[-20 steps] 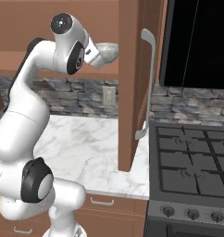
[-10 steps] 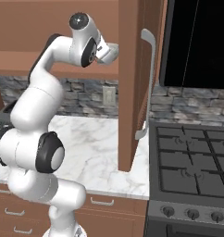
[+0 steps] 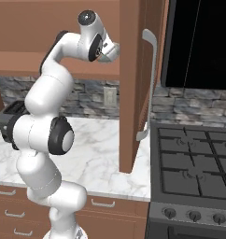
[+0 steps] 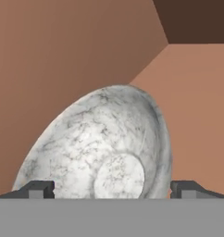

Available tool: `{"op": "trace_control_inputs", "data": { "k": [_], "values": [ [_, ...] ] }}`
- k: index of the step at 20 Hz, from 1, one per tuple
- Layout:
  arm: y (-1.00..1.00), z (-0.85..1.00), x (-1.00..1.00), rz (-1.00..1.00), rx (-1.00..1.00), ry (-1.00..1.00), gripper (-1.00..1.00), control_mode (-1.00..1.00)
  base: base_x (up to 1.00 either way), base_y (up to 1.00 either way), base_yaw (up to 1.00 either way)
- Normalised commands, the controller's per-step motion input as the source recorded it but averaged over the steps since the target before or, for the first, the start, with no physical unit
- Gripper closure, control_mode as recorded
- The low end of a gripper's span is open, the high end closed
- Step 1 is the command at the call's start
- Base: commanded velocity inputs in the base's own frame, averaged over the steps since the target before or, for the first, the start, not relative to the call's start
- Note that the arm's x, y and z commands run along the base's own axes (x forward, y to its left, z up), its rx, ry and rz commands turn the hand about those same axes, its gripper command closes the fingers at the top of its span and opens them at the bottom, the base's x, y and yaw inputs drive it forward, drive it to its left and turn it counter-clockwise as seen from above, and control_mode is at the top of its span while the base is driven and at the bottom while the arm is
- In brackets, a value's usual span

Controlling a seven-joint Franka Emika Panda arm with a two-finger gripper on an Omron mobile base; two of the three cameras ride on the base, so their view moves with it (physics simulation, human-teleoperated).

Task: Take the smaller bowl and place it next to the appetizer plate on the dining counter , and place the larger bowl next to the plate with cooked food.

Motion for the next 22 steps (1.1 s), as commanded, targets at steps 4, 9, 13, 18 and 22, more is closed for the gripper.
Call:
{"op": "trace_control_inputs", "data": {
  "k": [4,9,13,18,22],
  "values": [
    [0.00,-0.29,0.24,-0.02,0.00,0.08,-1.00,-1.00,0.00,0.00,0.00],
    [0.00,-0.39,0.21,-0.03,-0.01,0.09,-1.00,-1.00,0.00,0.00,0.00],
    [0.00,-0.30,0.25,-0.02,-0.01,0.07,1.00,-1.00,0.00,0.00,0.00],
    [0.00,-0.07,0.11,0.00,0.00,0.00,1.00,-1.00,0.00,0.00,0.00],
    [0.00,-0.16,-0.09,0.00,0.00,0.00,1.00,-1.00,0.00,0.00,0.00]
  ]
}}
